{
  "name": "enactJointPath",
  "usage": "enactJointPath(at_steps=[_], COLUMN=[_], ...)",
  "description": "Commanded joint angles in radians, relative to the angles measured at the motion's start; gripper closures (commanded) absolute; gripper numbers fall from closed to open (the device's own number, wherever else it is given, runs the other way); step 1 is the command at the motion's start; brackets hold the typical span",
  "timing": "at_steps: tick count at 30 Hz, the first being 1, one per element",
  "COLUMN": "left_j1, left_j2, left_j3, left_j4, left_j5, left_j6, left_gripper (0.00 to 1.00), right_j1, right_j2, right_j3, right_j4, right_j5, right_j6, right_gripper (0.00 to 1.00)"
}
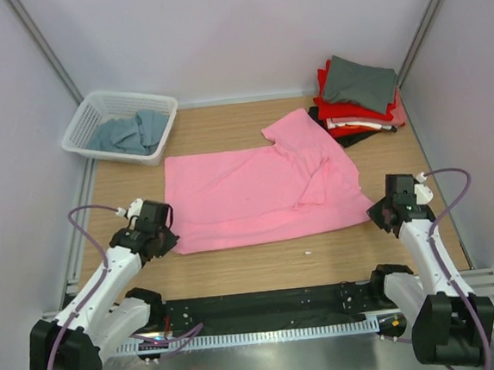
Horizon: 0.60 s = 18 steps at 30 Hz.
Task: Fold and stack the t-shirts
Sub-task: Fold the tshirt
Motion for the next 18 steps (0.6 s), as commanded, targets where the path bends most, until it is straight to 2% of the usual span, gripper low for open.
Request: enactJointPath(at_steps=[1,6,8,9,11,12,14,17,18], left_j1=[0.007,0.007,0.005,-0.001,-0.008,-0.008,-0.008,-0.008,-0.008], left_j2=[-0.078,-0.109,-0.112,-0.119,-0.152,-0.162,-0.185,-0.196,-0.193], left_j3=[0.022,0.018,0.030,0.028,0.030,0.036,0.083,0.209,0.240], left_j4=[-0.066,-0.074,-0.113,-0.118,-0.123,-0.132,-0.158,-0.202,-0.206], left_j5=[0.011,0.048,0.051,0.057,0.077,0.101,0.121,0.152,0.157], left_j6=[-0.036,-0.069,-0.071,-0.082,-0.088,-0.088,-0.083,-0.017,0.018], left_gripper=[1.00,1.00,0.99,0.94,0.82,0.64,0.50,0.38,0.29], right_j1=[-0.007,-0.009,-0.009,-0.009,-0.009,-0.009,-0.009,-0.007,-0.007], right_j2=[-0.111,-0.197,-0.205,-0.208,-0.219,-0.233,-0.239,-0.256,-0.266], right_j3=[-0.025,-0.045,-0.028,-0.017,0.017,0.024,0.066,0.142,0.156], right_j4=[-0.100,-0.173,-0.213,-0.224,-0.261,-0.272,-0.305,-0.327,-0.318], right_j5=[-0.024,-0.029,-0.030,-0.024,-0.006,0.003,0.014,0.039,0.011], right_j6=[0.042,0.085,0.102,0.102,0.097,0.102,0.105,0.082,0.063], right_gripper=[0.99,0.98,0.87,0.63,0.33,0.11,0.01,0.00,0.04])
